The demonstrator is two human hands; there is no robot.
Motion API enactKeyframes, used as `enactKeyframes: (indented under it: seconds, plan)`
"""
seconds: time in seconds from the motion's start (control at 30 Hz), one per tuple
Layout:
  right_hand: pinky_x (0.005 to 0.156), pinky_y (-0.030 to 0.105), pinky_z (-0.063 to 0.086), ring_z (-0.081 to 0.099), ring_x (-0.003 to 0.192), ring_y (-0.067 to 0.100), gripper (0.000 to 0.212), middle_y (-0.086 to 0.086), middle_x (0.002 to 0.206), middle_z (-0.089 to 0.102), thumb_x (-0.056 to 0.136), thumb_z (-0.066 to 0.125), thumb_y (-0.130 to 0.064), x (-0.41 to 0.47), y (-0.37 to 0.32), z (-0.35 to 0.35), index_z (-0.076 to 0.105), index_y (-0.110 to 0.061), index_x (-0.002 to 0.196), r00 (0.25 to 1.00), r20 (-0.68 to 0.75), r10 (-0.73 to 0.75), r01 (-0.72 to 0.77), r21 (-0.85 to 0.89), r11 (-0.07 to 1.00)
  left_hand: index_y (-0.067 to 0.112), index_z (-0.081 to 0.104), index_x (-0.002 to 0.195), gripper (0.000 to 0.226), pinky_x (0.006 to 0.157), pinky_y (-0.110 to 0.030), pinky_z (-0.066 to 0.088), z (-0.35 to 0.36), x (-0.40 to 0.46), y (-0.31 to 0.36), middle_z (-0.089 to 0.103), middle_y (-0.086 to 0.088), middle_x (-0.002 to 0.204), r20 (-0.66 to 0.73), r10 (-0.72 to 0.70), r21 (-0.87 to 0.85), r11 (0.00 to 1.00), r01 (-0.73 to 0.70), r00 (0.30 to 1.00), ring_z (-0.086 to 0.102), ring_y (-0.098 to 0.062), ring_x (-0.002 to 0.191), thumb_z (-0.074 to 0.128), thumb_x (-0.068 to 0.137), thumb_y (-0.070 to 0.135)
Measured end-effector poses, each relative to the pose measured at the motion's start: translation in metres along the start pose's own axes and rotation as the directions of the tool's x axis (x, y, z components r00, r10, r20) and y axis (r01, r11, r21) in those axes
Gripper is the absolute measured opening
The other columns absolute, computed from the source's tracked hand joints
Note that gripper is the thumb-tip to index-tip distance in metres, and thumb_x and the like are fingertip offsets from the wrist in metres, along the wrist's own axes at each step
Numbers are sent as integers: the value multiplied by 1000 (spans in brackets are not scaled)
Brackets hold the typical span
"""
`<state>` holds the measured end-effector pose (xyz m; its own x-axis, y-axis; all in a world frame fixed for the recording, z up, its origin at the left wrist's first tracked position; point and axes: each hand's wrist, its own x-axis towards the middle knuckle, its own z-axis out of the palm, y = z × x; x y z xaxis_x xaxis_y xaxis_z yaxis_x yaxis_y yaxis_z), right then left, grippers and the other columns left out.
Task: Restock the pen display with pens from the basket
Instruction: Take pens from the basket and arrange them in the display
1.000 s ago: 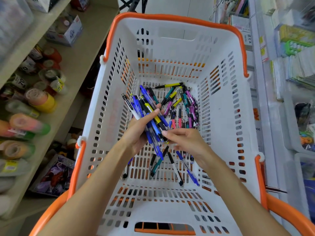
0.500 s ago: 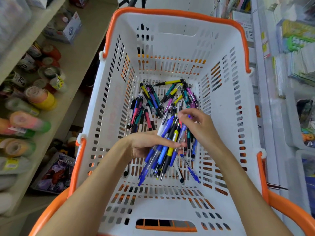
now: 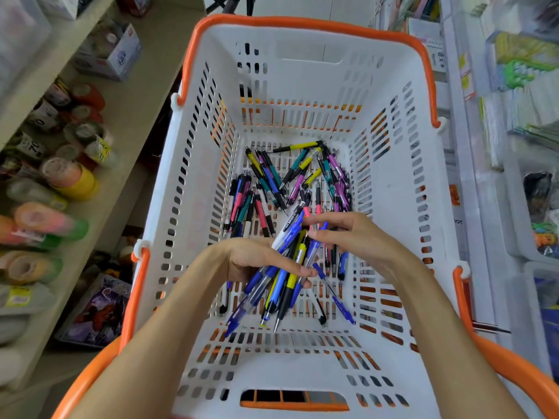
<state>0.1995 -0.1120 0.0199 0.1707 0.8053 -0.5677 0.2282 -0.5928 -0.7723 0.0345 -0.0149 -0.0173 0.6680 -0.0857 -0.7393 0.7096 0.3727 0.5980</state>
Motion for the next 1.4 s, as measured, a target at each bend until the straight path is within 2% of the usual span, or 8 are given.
enactKeyframes:
  seconds: [0.13, 0.23, 0.37, 0.5, 0.83, 0.93, 1.1, 1.4]
  plan:
    - [74, 12, 40, 53, 93, 0, 29, 0, 120, 59, 83, 69, -35, 0, 1, 4, 65, -38, 111, 999, 33, 7, -5, -62, 998, 7, 66, 110, 40, 109, -45, 38, -2, -6, 2, 73, -2, 96, 67, 52, 6, 999, -53, 996, 66, -15, 101, 73, 74, 23]
    - [73, 11, 38, 52, 82, -11, 22, -24, 95, 57, 83, 71, -29, -3, -3, 6, 65, -41, 100, 999, 52, -8, 9, -30, 1000, 19, 70, 97, 24, 104, -45, 42, -2, -8, 3, 71, -7, 94, 147, 103, 5, 995, -105, 984, 68, -17, 92, 76, 73, 21]
    - [61, 7, 39, 53, 59, -14, 12, -15, 74, 62, 77, 76, -25, -6, -4, 2, 75, -23, 89, 998, 63, -19, 22, -43, 999, 17, 65, 103, 36, 99, -42, 45, -2, -9, 1, 70, -2, 90, 203, 117, 37, 991, -127, 972, 67, -15, 88, 78, 70, 24]
    - [74, 22, 41, 57, 83, 0, 25, -12, 84, 67, 72, 76, -42, -3, -2, -3, 74, -18, 81, 990, -101, 98, -84, 131, 988, 16, 66, 98, 41, 88, -35, 50, -5, -11, 1, 65, -4, 96, 219, 142, -24, 990, -140, 965, 65, -16, 90, 84, 64, 31]
    - [64, 22, 43, 48, 59, 4, 18, -9, 63, 54, 95, 53, -30, -3, -4, -8, 57, -17, 84, 857, -513, 55, 218, 457, 863, 22, 74, 88, 9, 67, -26, 56, -6, -13, 2, 64, 0, 79, 154, 95, -182, 981, -67, 983, 63, -12, 72, 68, 82, 19]
    - [72, 24, 53, 60, 64, 4, 15, -9, 65, 63, 93, 56, -31, -4, -2, -7, 59, -19, 86, 781, -622, 59, 283, 436, 854, 12, 66, 97, 16, 69, -26, 57, -8, -5, 2, 63, -1, 79, 53, 155, -476, 872, -112, 986, 62, -12, 70, 65, 83, 20]
    - [79, 21, 56, 71, 81, 11, 8, 4, 87, 72, 87, 65, -13, -1, -9, 8, 61, -10, 92, 848, -529, 22, 297, 509, 808, 7, 66, 98, 17, 83, -27, 56, -6, 4, 6, 73, -6, 98, -413, 204, -711, 537, -454, 888, 70, -12, 82, 54, 94, 19]
    - [75, 7, 48, 61, 79, 0, 27, -14, 88, 67, 89, 63, -17, 5, 1, 39, 67, -20, 116, 914, -308, -263, 249, -82, 965, 9, 65, 116, 31, 78, -27, 58, 0, 5, 9, 71, -10, 110, -521, 189, -647, 548, -529, 833, 70, -14, 93, 48, 99, 28]
